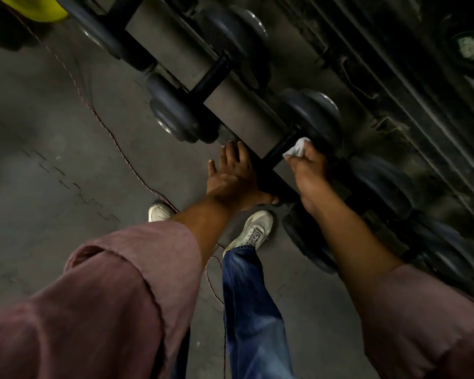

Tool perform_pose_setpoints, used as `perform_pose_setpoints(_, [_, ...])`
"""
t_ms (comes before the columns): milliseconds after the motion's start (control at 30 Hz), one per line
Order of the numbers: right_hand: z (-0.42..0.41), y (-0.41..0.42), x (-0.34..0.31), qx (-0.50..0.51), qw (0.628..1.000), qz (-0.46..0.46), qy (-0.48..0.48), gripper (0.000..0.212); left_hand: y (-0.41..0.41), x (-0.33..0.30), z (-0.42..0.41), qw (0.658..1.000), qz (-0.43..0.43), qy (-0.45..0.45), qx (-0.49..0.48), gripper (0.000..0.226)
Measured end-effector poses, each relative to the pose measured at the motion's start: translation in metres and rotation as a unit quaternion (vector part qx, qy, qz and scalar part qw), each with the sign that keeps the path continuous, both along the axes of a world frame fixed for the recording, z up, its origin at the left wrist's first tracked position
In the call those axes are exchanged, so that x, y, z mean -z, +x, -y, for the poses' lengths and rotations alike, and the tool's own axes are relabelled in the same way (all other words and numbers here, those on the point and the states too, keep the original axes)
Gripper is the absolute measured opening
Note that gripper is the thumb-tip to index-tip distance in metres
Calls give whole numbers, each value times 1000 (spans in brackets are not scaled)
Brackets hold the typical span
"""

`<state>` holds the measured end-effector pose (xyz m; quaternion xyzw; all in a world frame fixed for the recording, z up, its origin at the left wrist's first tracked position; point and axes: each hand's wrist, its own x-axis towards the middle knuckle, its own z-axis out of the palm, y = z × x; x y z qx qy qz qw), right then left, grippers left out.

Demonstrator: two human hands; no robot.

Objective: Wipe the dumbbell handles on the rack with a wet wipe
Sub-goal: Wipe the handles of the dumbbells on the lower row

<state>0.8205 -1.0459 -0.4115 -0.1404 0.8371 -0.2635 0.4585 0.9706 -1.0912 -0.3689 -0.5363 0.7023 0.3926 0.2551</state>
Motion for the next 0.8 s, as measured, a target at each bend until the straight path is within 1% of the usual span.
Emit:
perform_pose_setpoints(67, [2,2,5,53,998,40,2,36,0,2,1,1000,6,-3,1,152])
perform_pose_setpoints(167, [-3,4,4,97,989,106,23,20,0,4,-1,1000,6,-12,7,153])
perform_pose_setpoints(200, [-6,6,1,89,987,126,39,22,0,5,-1,1000,4,-15,8,153])
perform_pose_setpoints(300, [-16,6,5,29,985,154,73,40,1,5,-1,1000,0,-19,8,152])
perform_pose_setpoints(367, [-16,2,4,26,983,165,70,39,0,3,-1,1000,2,-17,11,151])
perform_pose_setpoints(400, [-13,1,4,41,984,163,64,36,0,2,-1,1000,6,-16,15,150])
perform_pose_setpoints(500, [-3,-2,0,136,977,161,19,23,1,0,0,1000,9,-14,23,147])
perform_pose_setpoints(567, [1,0,0,172,970,169,3,17,1,1,0,1000,10,-14,22,147])
perform_pose_setpoints(600, [0,1,3,169,971,170,9,16,1,1,0,1000,11,-14,21,148])
perform_pose_setpoints(700, [-7,7,7,94,982,156,54,21,1,3,-2,1000,11,-19,17,149])
perform_pose_setpoints(800, [-10,7,10,39,984,155,74,25,1,4,-1,1000,11,-21,20,149])
